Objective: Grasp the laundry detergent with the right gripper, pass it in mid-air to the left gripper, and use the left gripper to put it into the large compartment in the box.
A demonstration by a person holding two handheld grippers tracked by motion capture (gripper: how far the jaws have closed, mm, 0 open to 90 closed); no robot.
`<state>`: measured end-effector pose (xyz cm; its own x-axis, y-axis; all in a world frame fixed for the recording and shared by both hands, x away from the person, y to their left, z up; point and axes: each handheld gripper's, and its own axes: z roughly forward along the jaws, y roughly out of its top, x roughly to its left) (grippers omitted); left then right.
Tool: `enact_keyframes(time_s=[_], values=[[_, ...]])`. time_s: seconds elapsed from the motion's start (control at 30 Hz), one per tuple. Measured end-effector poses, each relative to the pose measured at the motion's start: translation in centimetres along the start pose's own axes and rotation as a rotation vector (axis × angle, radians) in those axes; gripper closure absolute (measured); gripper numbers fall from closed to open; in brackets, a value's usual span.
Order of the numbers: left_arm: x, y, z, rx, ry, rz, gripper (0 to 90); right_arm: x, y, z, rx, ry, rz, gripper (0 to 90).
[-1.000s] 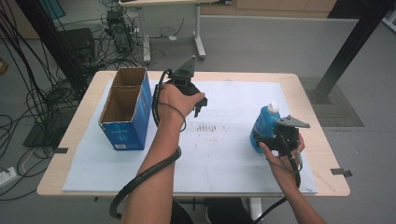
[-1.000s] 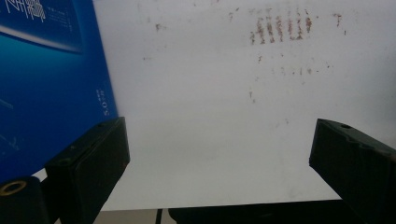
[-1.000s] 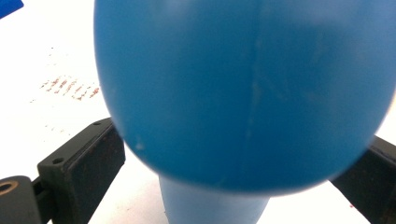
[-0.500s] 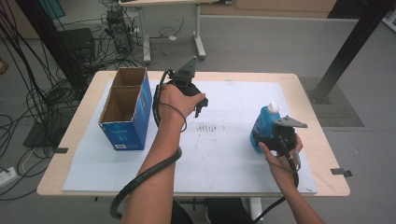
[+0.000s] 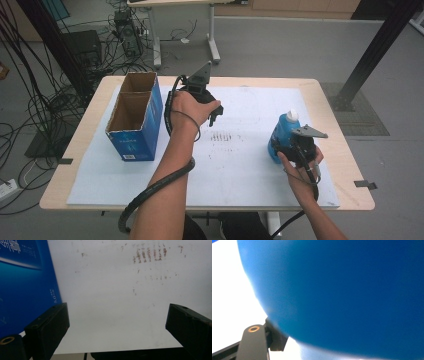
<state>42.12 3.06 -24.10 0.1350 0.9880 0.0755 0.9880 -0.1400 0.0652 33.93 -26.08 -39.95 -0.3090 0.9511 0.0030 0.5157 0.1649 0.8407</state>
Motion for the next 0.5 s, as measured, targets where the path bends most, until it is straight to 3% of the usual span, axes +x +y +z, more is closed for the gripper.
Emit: enact_keyframes(time_s=[0.2, 0.5], values=[[0.09, 0.02, -0.09, -0.001, 0.002, -0.001, 5.5, 0.09, 0.02, 0.03, -0.009, -0.008, -0.021, 39.8], [0.14, 0.02, -0.13, -0.004, 0.001, -0.006, 5.5, 0.12, -0.06, 0.02, -0.015, -0.008, -0.022, 41.0]])
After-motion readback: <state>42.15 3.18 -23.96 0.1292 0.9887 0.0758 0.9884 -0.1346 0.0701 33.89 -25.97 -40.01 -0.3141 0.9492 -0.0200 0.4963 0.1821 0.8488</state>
